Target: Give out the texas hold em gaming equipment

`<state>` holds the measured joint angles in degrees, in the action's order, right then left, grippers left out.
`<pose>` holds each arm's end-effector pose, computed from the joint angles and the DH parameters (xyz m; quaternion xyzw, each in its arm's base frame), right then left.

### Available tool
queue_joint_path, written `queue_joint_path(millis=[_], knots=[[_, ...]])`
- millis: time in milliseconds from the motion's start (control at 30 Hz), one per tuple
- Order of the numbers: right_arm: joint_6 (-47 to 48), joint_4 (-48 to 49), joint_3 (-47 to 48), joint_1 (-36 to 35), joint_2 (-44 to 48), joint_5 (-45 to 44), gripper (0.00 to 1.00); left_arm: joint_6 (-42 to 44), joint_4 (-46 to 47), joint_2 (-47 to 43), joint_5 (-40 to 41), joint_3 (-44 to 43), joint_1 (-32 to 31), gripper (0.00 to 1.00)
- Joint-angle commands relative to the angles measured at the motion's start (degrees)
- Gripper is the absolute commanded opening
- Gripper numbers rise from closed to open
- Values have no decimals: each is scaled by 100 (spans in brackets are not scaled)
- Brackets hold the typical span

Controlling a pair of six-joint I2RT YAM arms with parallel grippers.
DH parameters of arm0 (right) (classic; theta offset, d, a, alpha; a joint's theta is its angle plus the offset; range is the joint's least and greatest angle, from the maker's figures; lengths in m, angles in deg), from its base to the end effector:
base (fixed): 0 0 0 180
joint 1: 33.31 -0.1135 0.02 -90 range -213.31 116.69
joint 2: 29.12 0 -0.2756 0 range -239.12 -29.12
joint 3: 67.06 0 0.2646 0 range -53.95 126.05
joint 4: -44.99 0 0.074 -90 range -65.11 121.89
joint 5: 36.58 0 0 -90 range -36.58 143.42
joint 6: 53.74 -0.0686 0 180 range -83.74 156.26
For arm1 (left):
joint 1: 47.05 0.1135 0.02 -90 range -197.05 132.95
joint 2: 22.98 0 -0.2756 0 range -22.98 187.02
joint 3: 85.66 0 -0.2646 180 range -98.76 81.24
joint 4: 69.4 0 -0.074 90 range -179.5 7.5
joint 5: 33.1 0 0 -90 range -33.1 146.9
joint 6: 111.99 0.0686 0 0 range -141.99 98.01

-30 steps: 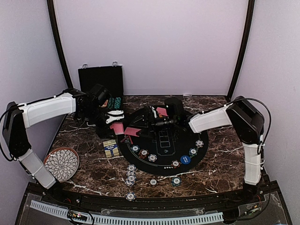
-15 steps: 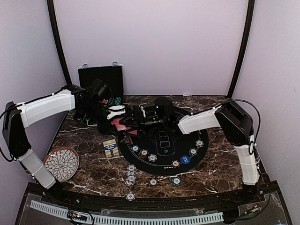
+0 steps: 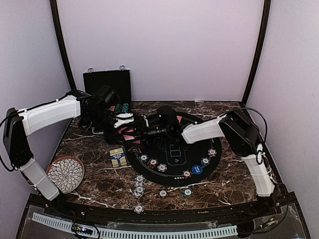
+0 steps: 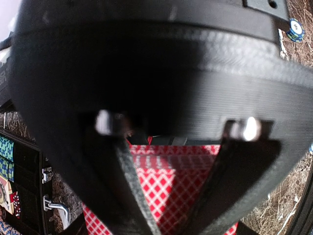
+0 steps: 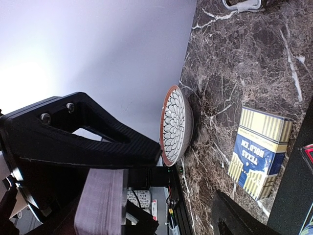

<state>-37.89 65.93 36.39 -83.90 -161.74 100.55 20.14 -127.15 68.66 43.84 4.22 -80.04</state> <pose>0.3148 0.4623 0.1701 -0.1147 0.7318 0.6717 0.0105 0.2972 -0.2114 0.2609 0.6079 0.7411 -0.0883 0.2711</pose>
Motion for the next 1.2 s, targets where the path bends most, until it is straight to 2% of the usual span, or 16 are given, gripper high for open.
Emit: queue_joint_path(millis=[0, 500, 833, 867, 1033, 1167], knots=[[300, -284, -53, 18, -28, 71, 82, -48, -95, -7, -121, -165, -40, 5], [701, -529, -899, 382, 602, 58, 66, -21, -107, -45, -39, -156, -35, 3], [133, 237, -1135, 375, 968, 156, 44, 35, 4, -21, 136, 9, -35, 3], [100, 257, -1141, 370, 978, 163, 44, 46, 11, -17, 172, 23, -38, 3], [197, 121, -1009, 310, 878, 119, 61, 56, 45, 9, 209, 68, -38, 2], [12, 319, -831, 231, 657, 168, 63, 41, 43, 10, 165, 55, -37, 2]])
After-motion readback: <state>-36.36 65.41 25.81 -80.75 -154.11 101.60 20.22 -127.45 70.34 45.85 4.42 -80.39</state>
